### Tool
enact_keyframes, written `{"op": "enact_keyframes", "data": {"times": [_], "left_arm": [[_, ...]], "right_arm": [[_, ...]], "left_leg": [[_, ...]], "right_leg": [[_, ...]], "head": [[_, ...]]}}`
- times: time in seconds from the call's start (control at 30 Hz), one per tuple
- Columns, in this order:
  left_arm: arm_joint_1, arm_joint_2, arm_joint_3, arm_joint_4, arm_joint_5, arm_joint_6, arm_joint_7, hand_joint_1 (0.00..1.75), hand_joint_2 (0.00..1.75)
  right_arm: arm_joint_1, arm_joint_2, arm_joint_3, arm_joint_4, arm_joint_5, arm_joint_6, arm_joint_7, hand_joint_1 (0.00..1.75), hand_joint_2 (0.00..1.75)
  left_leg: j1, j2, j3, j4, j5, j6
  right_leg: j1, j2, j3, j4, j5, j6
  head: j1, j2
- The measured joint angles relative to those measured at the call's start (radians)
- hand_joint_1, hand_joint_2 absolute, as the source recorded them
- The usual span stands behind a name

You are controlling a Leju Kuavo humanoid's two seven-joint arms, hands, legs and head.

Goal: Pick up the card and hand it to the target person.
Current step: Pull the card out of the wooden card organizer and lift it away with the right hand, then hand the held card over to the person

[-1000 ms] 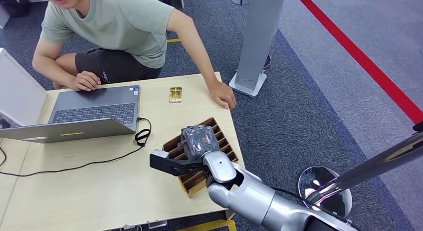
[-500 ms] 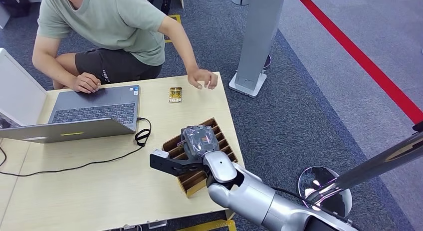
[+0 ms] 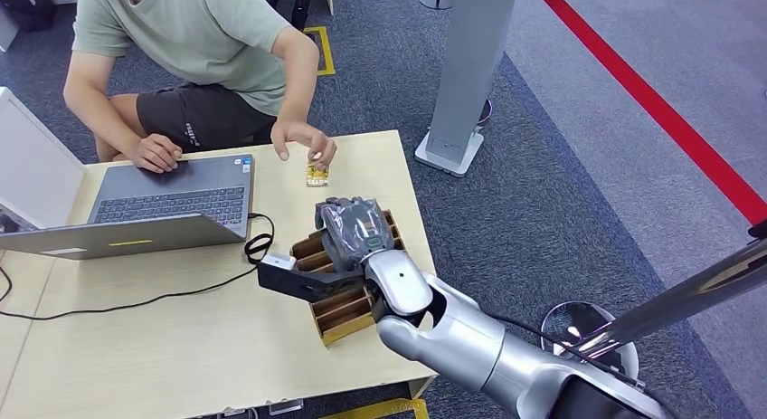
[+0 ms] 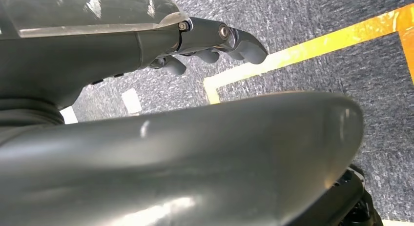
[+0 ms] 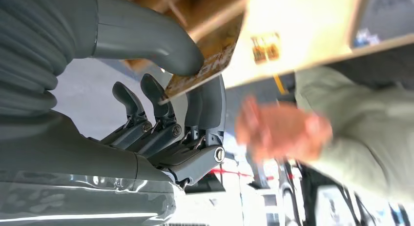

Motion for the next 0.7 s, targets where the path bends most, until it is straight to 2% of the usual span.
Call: {"op": "enact_keyframes", "data": {"times": [0.37, 0.7], "left_arm": [[-0.018, 0.000, -0.010, 0.000, -0.013, -0.004, 0.008, 0.00, 0.00], [-0.017, 0.000, -0.017, 0.000, -0.005, -0.003, 0.010, 0.00, 0.00]], "right_arm": [[-0.151, -0.017, 0.001, -0.010, 0.007, -0.057, -0.062, 1.48, 1.75], [-0.217, 0.020, 0.037, 0.155, -0.026, -0.140, -0.116, 1.48, 1.75]], "left_leg": [[0.000, 0.000, -0.002, 0.000, 0.000, 0.000], [0.000, -0.001, -0.004, 0.000, 0.000, 0.000]], "right_leg": [[0.000, 0.000, -0.001, 0.000, 0.000, 0.000], [0.000, -0.001, -0.003, 0.000, 0.000, 0.000]], "head": [[0.000, 0.000], [0.000, 0.000]]}}
